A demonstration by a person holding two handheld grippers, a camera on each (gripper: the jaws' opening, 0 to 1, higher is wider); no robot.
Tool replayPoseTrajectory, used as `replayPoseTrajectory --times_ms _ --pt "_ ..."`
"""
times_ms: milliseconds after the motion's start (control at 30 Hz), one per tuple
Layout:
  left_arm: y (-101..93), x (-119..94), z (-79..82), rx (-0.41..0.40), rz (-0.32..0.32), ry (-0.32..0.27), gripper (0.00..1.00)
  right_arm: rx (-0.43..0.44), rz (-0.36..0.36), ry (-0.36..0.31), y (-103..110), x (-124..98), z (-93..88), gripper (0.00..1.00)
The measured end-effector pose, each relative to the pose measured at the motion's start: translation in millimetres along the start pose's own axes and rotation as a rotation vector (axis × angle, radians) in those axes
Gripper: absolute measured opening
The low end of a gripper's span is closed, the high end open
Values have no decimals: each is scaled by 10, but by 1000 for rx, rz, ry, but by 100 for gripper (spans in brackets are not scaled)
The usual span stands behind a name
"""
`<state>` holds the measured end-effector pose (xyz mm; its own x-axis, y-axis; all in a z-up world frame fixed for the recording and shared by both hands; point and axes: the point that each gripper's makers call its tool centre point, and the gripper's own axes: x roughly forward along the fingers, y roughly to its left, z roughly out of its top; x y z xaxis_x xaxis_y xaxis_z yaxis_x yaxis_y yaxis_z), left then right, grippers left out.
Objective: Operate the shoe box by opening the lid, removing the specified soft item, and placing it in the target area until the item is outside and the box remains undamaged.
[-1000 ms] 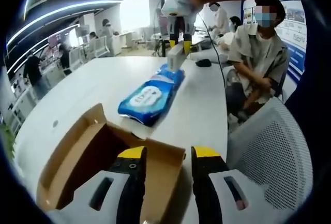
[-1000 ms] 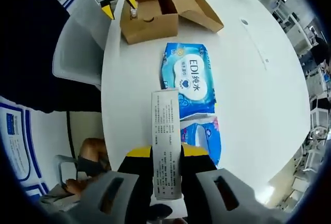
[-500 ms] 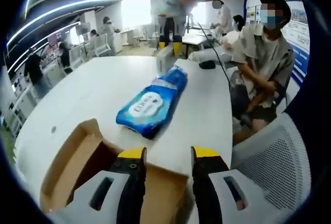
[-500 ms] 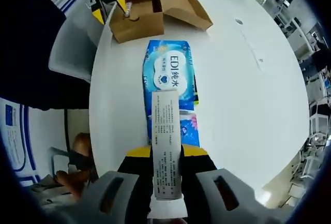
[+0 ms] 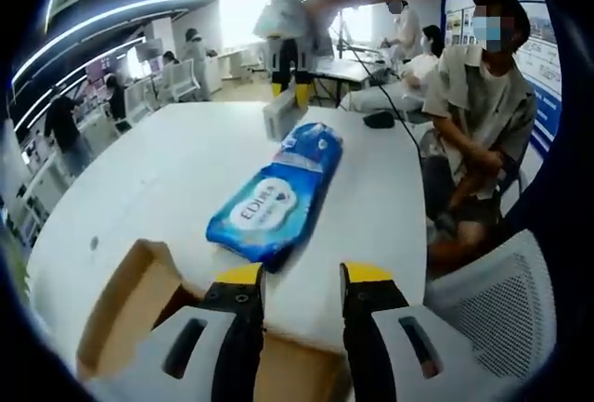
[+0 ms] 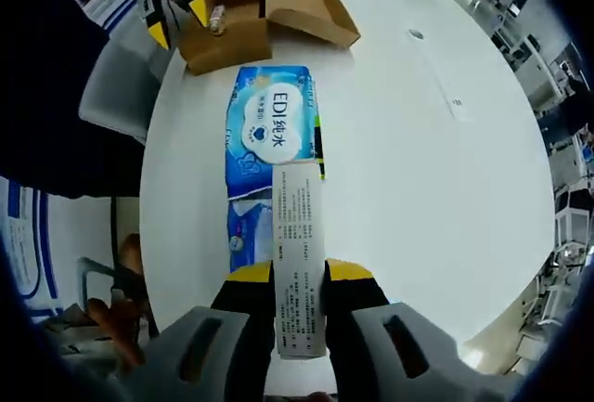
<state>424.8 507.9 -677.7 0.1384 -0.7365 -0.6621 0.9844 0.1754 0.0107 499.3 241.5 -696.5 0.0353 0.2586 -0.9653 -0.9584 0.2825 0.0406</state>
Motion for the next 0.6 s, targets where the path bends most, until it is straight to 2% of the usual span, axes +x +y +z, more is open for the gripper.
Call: replayPoseTrajectory --times_ms 233,600 --pt "7 26 -15 -32 1 8 28 16 4 -14 -210 101 -57 17" --pt "25 11 -79 -56 20 32 28 -1 23 -5 -382 388 -96 17"
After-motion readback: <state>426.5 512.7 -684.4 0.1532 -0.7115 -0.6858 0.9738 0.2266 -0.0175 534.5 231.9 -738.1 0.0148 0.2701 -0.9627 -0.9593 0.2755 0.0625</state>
